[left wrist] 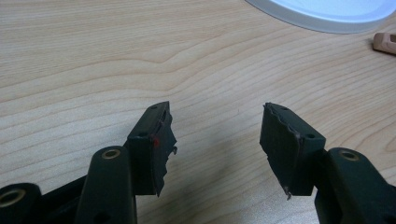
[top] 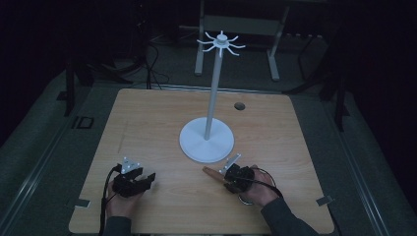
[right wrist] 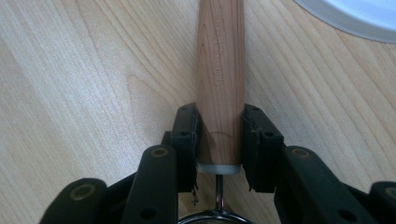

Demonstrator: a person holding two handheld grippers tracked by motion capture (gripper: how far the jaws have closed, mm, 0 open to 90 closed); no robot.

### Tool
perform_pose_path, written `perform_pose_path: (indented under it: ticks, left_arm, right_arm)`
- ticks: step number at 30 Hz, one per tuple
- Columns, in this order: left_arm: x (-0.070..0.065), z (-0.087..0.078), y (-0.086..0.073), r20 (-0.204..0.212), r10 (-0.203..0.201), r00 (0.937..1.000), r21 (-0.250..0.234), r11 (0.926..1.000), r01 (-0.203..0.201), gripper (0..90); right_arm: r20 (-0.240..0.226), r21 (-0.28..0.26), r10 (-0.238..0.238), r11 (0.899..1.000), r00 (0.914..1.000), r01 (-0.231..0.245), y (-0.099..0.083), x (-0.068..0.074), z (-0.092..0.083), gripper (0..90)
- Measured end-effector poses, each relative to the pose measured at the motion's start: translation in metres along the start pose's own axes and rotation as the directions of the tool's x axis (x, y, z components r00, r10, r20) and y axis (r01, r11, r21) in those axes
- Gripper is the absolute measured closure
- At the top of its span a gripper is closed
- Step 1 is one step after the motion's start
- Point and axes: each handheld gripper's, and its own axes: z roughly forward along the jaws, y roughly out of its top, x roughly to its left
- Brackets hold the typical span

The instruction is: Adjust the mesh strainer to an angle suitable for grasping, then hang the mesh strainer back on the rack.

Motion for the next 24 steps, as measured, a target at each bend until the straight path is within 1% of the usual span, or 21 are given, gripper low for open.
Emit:
perform_pose_path:
  ticks: [2,6,9,12,14,17,19,24]
  left_arm:
    - [0.000,0.000,0.000,0.000,0.002,1.0000,0.000,1.0000,-0.002,43.8]
    - [0.000,0.000,0.000,0.002,0.001,1.0000,-0.001,1.0000,-0.001,43.9]
    - [0.000,0.000,0.000,0.001,0.001,1.0000,0.000,1.0000,-0.001,43.9]
    - [0.000,0.000,0.000,0.000,0.003,1.0000,0.002,1.0000,-0.003,43.9]
    - [0.000,0.000,0.000,0.000,0.000,1.0000,0.000,1.0000,0.000,43.9]
    - [0.000,0.000,0.000,0.001,-0.002,1.0000,-0.001,1.0000,0.002,43.9]
    - [0.000,0.000,0.000,-0.001,-0.001,1.0000,0.000,1.0000,0.001,43.9]
    - [0.000,0.000,0.000,0.001,0.000,1.0000,0.000,1.0000,0.000,43.9]
  right_arm:
    - [0.003,-0.008,-0.002,1.000,1.0000,0.002,-0.001,0.000,0.000,68.8]
    - [0.005,-0.018,0.008,1.000,1.0000,-0.008,-0.002,0.001,-0.001,68.8]
    - [0.005,-0.048,0.019,0.999,0.9998,-0.019,-0.004,0.000,-0.003,68.8]
    - [-0.009,-0.094,0.038,0.995,0.9992,-0.039,-0.006,0.000,-0.006,68.8]
    - [-0.005,-0.109,0.051,0.993,0.9987,-0.052,-0.007,0.000,-0.007,68.8]
    - [-0.001,-0.123,0.057,0.991,0.9984,-0.057,-0.007,-0.001,-0.008,68.9]
    - [0.005,-0.151,0.065,0.986,0.9979,-0.063,-0.008,-0.001,-0.010,68.9]
    - [0.012,-0.190,0.079,0.979,0.9968,-0.075,-0.007,-0.001,-0.014,69.0]
